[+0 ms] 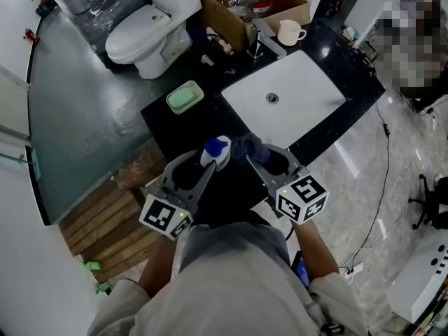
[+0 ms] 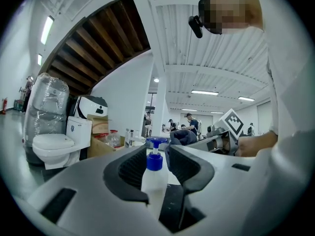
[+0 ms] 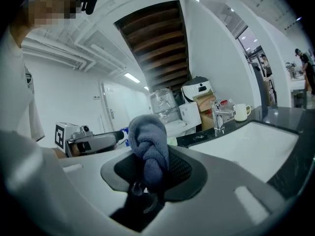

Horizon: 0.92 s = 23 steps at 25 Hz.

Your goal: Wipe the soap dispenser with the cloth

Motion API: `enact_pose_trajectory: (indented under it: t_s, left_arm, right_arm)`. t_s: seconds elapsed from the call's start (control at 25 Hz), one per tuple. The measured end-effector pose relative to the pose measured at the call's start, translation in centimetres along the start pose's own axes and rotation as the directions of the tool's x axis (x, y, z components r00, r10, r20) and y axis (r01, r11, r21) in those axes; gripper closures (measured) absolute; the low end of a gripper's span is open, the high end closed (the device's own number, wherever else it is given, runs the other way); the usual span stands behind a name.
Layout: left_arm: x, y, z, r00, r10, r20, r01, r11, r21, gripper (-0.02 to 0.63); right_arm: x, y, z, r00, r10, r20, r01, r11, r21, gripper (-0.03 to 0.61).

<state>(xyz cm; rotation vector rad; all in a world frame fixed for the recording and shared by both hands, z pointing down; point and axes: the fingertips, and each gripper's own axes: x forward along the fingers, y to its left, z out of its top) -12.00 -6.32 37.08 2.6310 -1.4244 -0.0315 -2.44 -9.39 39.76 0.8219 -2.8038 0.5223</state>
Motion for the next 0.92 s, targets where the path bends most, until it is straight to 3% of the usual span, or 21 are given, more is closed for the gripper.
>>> enact_pose_trajectory:
  t_s: [0.2, 0.48, 0.92]
  left_arm:
    - [-0.5, -0.3, 0.5, 1.0, -0.006, 0.014, 0.006, 1.0, 0.005, 0.534]
    - [-1.0, -1.3, 1.2, 0.999, -0.037, 0.025, 0.037, 0.999, 0.011, 0.575]
    - [-1.2, -1.8, 1.7, 0.998, -0.055, 0.033, 0.055, 0.998, 0.008, 0.594]
  right_arm:
    - [-0.7, 0.7, 0.9, 1.0, 0.011, 0.025, -0.01, 1.0, -0.023, 0.465]
    - [-1.6, 1.8, 1.8, 0.999, 0.011, 0.053, -0.009, 0.999, -0.033, 0.465]
    - [-2.4, 2.9, 2.9, 0.996, 0.048, 0.074, -0.045, 0.998, -0.048, 0.465]
